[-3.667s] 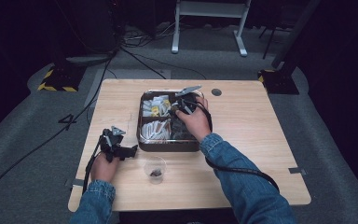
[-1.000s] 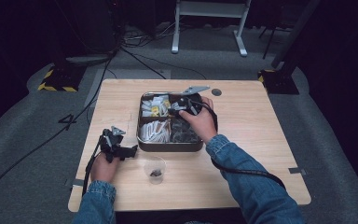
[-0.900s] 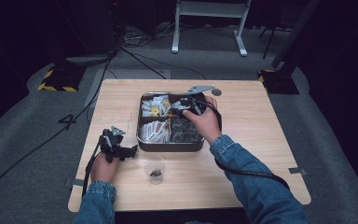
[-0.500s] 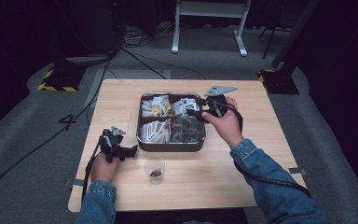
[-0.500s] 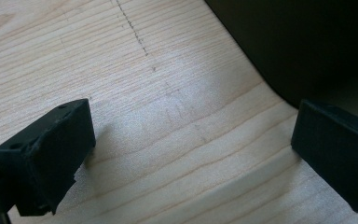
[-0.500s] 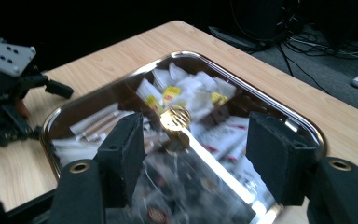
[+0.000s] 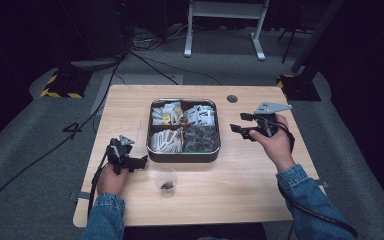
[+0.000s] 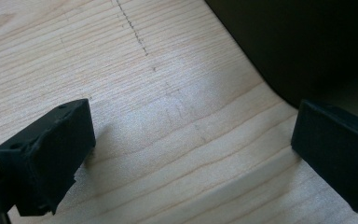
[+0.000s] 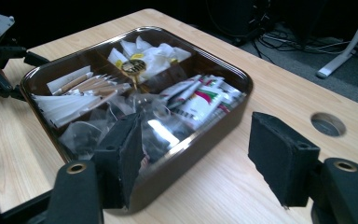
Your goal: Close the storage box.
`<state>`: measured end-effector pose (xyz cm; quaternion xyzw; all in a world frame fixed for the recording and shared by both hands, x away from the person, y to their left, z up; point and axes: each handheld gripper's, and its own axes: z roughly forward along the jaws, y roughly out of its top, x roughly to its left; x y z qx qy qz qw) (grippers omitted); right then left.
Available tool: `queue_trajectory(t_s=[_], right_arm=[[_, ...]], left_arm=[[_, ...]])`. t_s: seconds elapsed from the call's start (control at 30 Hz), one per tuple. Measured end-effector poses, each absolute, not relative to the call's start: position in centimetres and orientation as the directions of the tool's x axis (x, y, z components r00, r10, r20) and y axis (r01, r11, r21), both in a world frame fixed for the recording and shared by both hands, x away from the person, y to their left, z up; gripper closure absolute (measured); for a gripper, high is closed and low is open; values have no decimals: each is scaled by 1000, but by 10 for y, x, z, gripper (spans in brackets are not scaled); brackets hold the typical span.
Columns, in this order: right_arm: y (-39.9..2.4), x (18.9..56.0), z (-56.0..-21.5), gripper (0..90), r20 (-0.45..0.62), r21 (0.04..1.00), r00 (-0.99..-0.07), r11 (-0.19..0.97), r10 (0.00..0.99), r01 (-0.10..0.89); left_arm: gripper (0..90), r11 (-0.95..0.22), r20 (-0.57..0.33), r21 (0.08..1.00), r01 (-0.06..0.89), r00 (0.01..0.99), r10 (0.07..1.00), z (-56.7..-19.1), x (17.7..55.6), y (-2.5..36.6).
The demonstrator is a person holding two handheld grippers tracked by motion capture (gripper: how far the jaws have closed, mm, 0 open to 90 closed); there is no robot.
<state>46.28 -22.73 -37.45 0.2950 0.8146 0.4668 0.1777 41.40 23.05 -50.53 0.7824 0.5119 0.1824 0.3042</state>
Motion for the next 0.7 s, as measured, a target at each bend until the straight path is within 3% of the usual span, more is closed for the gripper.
queue_trajectory(t_s=[0.23,0.43,0.7], right_arm=[[-275,452,-393,356,32,873,-711,326,703,362],[-290,451,-404,343,34,851,-697,344,717,396],[-308,450,-447,330,8,790,-658,399,753,466]], left_arm=[[0,-291,-26,662,691,409,912,-505,414,230],[0,-291,-26,663,690,409,912,-505,414,231],[0,-291,-28,662,691,410,912,-505,414,231]])
